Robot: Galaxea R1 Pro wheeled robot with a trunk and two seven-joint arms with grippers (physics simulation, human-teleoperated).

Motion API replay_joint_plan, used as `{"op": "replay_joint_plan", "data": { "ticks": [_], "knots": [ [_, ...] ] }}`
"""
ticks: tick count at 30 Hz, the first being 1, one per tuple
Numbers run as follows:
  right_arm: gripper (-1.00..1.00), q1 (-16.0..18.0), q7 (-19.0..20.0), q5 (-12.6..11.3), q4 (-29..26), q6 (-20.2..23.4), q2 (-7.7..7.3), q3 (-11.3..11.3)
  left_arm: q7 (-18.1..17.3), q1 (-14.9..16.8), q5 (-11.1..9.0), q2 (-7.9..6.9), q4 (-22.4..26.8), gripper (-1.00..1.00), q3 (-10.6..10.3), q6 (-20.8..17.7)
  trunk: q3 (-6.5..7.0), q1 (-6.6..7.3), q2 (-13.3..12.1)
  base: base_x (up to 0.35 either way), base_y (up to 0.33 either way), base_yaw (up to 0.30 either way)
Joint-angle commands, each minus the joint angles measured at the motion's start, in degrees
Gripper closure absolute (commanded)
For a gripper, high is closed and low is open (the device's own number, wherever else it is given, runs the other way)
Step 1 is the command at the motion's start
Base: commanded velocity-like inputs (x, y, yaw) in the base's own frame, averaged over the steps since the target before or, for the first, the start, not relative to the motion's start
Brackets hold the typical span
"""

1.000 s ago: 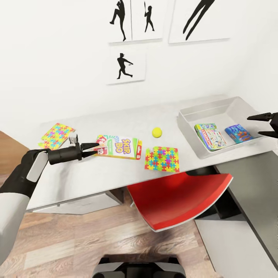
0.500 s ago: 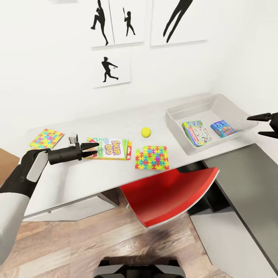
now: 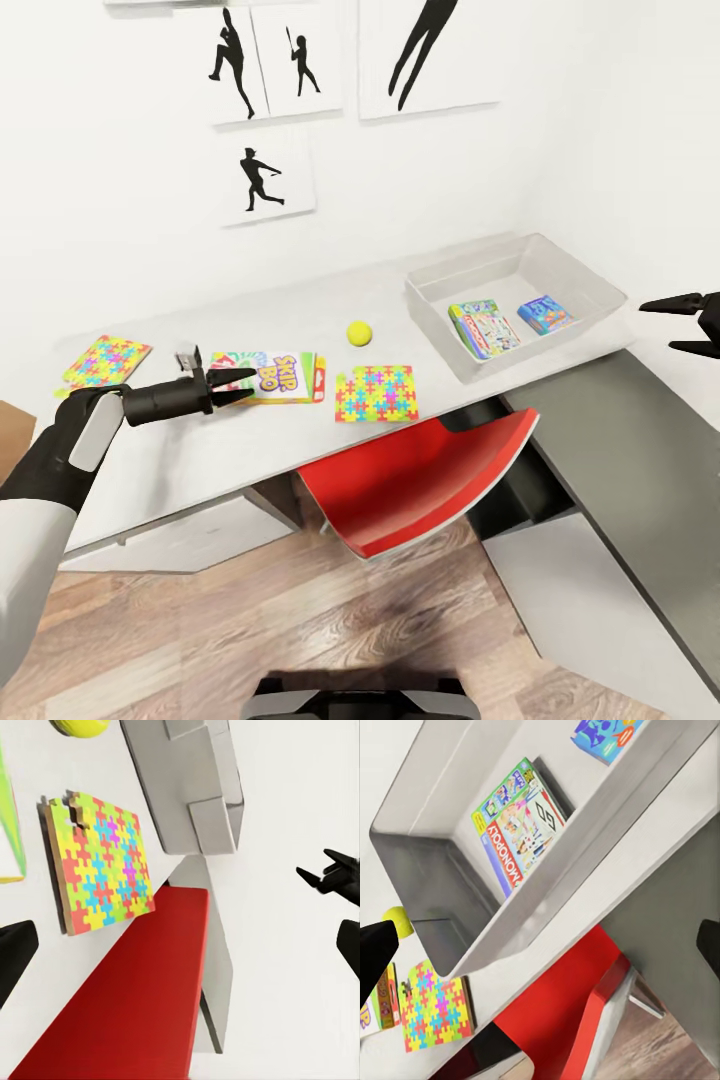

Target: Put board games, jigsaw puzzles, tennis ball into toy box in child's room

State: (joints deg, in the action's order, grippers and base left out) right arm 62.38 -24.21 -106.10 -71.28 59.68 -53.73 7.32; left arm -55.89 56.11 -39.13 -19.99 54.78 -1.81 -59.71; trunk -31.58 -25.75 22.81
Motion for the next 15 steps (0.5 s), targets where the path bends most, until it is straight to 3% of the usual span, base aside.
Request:
{"op": "replay_joint_plan", "data": {
  "ticks": [1,11,15],
  "knots": [
    [-1.0,0.1,-0.6,-0.6,0.0,0.0,-0.05,0.1,-0.5,0.1,0.0,-0.05,0.0,-1.0,-0.1,-0.2,-0.08,-0.03,0.1,-0.011,0.002,-0.011],
    [-1.0,0.1,-0.6,-0.6,0.0,0.0,0.0,0.2,-1.9,0.1,0.0,-0.07,0.0,-1.0,-0.1,-0.2,-0.07,-0.03,0.1,-0.006,0.001,-0.021],
    [-1.0,0.1,-0.6,-0.6,0.0,-0.1,0.12,0.2,-2.0,0.1,0.0,-0.12,0.0,-1.0,-0.1,-0.2,-0.07,-0.03,0.1,-0.157,0.023,-0.135]
  ]
}}
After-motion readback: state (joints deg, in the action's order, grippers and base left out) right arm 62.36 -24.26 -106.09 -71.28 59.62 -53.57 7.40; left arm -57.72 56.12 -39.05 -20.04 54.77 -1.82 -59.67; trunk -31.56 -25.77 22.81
